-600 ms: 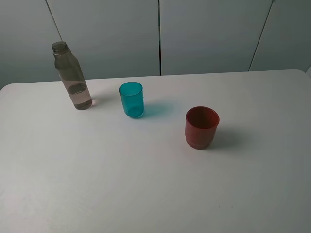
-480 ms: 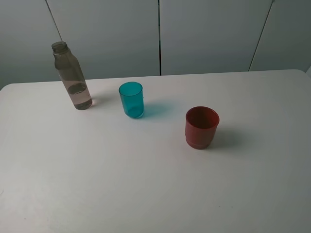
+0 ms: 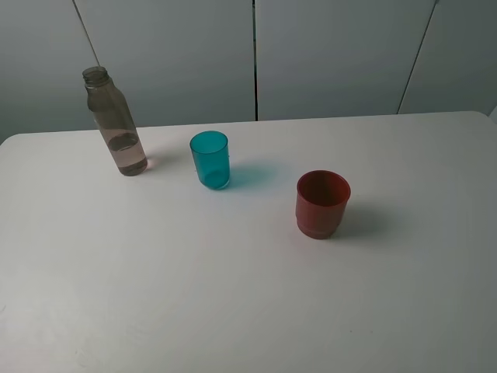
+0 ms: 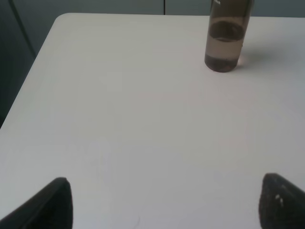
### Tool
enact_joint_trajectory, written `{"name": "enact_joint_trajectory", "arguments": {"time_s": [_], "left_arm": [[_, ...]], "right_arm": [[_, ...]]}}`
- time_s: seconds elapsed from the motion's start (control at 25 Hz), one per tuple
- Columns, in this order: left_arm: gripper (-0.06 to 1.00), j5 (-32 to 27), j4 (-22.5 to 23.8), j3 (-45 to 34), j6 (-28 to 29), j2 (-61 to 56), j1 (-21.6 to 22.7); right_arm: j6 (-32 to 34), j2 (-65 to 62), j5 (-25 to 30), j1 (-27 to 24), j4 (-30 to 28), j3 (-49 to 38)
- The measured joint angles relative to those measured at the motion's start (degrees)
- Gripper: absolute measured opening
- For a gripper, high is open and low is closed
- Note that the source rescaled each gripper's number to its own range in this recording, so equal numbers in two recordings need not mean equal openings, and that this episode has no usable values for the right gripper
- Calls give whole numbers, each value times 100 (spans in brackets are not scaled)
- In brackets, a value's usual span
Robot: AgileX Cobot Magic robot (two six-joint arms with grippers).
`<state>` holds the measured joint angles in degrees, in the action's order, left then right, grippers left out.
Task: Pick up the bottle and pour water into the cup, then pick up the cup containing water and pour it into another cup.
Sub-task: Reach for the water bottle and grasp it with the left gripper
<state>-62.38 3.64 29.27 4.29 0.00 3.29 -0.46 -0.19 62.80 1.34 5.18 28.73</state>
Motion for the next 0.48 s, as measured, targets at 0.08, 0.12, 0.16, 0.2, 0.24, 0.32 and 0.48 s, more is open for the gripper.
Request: {"name": "enact_joint_trajectory", "arguments": {"time_s": [0.08,0.12,0.16,0.2,0.24,0.32,0.48], "left_arm": [[100,0,0,0,0,0,0],[100,0,0,0,0,0,0],[100,0,0,0,0,0,0],[100,0,0,0,0,0,0],[100,0,0,0,0,0,0],[100,0,0,0,0,0,9],[100,101,29,28,0,0,9]], "right_arm": [[0,0,0,39,0,0],[0,0,0,39,0,0],[0,0,0,39,0,0],[0,0,0,39,0,0],[0,0,0,42,0,0],[0,0,0,42,0,0],[0,0,0,42,0,0]]}}
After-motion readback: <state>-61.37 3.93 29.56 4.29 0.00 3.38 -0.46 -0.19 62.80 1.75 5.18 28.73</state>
